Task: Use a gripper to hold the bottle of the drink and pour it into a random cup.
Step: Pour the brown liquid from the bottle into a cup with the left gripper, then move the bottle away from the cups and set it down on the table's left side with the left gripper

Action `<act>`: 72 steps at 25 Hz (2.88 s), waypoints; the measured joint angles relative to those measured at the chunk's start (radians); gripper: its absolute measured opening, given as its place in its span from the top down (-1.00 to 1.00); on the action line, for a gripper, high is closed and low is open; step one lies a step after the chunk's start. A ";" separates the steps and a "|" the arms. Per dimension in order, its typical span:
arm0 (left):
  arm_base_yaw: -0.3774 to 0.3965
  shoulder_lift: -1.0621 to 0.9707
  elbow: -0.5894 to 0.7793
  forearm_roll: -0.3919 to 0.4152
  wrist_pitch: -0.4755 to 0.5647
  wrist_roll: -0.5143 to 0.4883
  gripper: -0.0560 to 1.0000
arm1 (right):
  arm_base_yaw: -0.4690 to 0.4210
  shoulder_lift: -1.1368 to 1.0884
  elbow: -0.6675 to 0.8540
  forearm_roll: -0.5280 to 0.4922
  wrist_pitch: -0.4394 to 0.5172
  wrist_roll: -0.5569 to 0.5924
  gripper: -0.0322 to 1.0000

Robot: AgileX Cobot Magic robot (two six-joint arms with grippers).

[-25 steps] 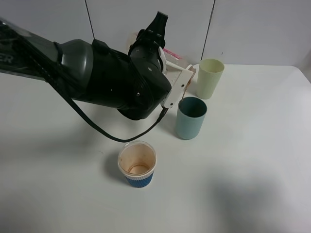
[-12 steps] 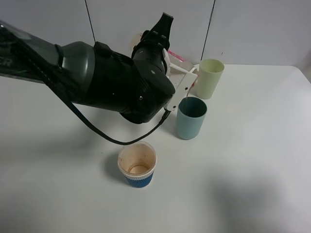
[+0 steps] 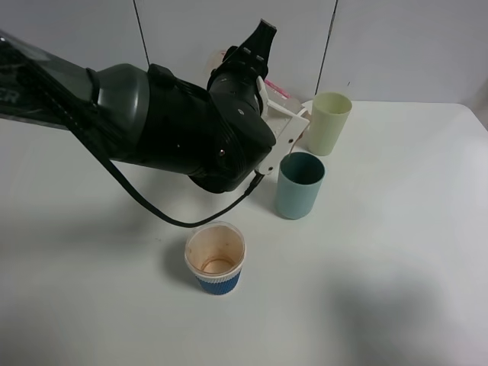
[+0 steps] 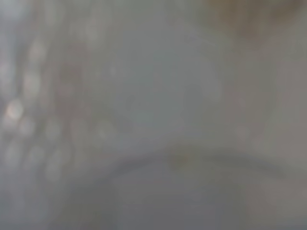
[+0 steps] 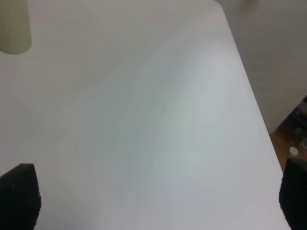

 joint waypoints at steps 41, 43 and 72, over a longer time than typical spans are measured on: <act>-0.004 -0.058 -0.001 -0.001 -0.301 -0.303 0.24 | 0.000 0.000 0.000 0.000 0.000 0.000 -0.98; 0.024 -0.077 -0.002 -0.044 -0.373 -0.361 0.24 | 0.000 0.000 0.000 0.000 0.000 0.000 -0.98; 0.710 -0.221 0.209 -0.910 -1.569 -0.398 0.24 | 0.000 0.000 0.000 0.000 0.000 0.000 -0.98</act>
